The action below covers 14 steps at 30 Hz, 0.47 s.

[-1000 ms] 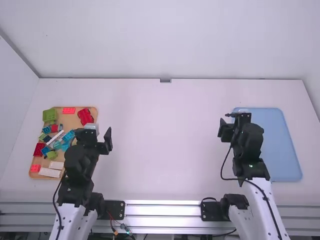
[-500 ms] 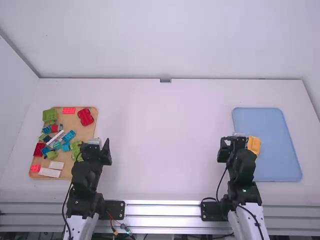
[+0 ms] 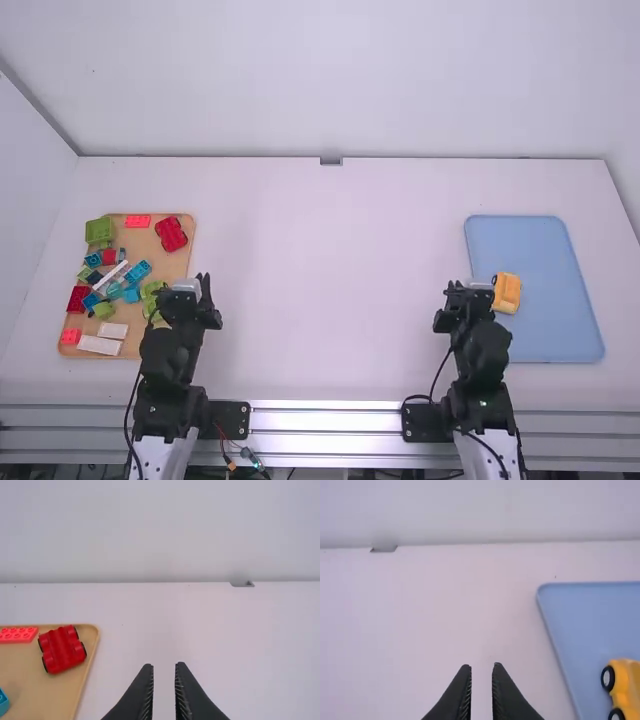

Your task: Assemble lego blocks to make yellow taxi

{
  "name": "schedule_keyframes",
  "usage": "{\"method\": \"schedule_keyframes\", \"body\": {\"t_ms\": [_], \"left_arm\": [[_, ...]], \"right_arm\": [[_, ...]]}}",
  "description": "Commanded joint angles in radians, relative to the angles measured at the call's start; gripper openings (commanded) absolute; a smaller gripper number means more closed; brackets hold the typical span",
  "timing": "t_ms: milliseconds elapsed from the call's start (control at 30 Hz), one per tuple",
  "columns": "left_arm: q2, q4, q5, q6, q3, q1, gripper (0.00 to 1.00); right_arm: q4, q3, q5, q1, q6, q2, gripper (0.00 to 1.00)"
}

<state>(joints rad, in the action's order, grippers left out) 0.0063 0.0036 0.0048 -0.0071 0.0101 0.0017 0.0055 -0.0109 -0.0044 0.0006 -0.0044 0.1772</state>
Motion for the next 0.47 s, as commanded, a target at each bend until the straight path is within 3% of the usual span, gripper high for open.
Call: {"method": "schedule_keyframes", "body": {"t_ms": [0,200,433], "left_arm": [[-0.006,-0.004,-0.005,0.007,-0.010,-0.002,0.09],[-0.006,-0.004,-0.005,0.007,-0.010,-0.002,0.02],[-0.006,-0.004,-0.005,0.007,-0.010,-0.002,0.00]], "right_arm": [[-0.006,0.011,0.004,-0.001,0.004,-0.038,0.07],[-0.006,0.011,0.004,-0.001,0.004,-0.114,0.00],[-0.006,0.011,0.004,-0.001,0.004,-0.177,0.00]]}}
